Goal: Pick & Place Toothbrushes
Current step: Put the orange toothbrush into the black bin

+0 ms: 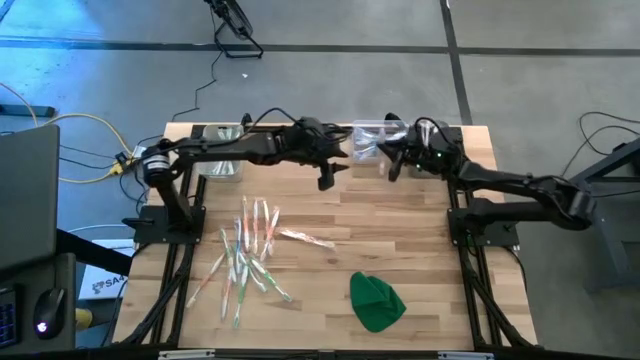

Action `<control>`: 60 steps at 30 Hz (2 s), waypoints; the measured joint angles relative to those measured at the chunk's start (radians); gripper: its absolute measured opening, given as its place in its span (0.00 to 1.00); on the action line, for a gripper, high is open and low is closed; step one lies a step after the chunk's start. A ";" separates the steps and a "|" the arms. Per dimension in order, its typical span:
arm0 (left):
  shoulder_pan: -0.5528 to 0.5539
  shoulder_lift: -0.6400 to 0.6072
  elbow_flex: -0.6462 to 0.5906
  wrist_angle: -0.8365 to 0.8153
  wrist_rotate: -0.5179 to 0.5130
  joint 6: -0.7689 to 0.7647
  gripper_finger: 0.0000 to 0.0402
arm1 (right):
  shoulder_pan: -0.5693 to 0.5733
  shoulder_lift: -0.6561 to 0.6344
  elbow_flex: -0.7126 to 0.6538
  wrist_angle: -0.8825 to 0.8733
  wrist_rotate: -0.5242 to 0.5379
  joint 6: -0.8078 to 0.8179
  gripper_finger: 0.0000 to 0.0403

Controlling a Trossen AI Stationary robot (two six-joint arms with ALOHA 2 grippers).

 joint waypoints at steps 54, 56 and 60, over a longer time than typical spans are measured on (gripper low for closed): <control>0.052 -0.213 -0.503 0.545 -0.001 -0.088 0.40 | -0.167 0.105 0.000 -0.359 0.803 0.330 0.07; 0.052 -0.213 -0.503 0.539 0.000 -0.088 0.40 | -0.168 0.105 0.000 -0.359 0.787 0.340 0.13; 0.052 -0.213 -0.503 0.538 0.000 -0.088 0.40 | -0.168 0.105 0.000 -0.358 0.734 0.384 0.27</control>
